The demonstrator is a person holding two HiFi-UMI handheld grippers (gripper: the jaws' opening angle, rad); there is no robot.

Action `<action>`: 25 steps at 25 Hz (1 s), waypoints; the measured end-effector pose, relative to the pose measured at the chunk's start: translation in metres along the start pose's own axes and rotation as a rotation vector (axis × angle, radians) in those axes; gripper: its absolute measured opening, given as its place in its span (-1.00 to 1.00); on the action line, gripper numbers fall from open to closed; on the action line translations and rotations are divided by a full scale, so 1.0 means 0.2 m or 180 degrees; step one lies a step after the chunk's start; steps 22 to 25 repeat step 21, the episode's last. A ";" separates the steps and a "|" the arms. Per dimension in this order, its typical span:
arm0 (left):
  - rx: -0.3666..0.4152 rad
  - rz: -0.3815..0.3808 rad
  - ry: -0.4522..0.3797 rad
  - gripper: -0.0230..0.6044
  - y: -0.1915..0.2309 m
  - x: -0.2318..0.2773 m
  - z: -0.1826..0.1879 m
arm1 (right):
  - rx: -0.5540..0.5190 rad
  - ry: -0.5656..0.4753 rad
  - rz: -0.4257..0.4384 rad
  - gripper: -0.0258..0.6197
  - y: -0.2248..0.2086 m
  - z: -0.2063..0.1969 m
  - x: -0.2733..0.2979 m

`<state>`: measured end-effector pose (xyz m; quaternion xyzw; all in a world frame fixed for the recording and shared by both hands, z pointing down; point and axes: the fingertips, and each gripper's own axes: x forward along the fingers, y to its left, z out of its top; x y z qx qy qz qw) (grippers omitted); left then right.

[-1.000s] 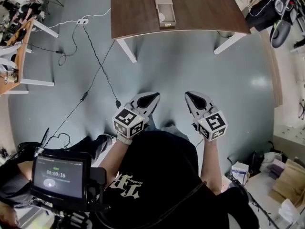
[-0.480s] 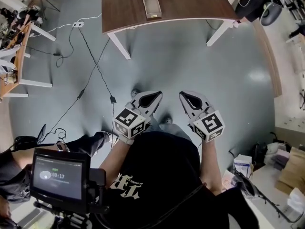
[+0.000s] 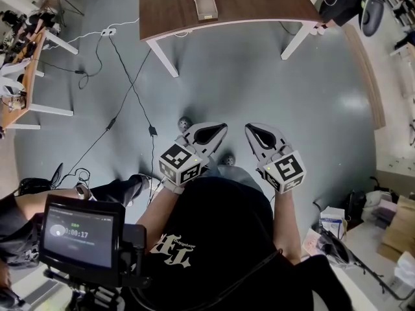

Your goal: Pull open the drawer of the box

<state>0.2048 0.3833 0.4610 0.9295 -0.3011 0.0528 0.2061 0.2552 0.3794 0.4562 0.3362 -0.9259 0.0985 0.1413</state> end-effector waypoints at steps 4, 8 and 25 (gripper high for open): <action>0.0002 -0.0070 0.0024 -0.91 -0.10 0.00 -0.03 | -0.0014 -0.0035 0.0037 -0.96 0.04 -0.02 -0.07; 0.0023 -0.0105 0.0024 -0.91 -0.12 0.01 -0.04 | -0.0022 -0.0014 0.0005 -0.96 0.05 -0.02 -0.09; 0.0088 -0.0077 -0.0003 -0.91 -0.18 -0.05 -0.04 | -0.0084 -0.0121 0.0057 -0.96 0.12 -0.01 -0.14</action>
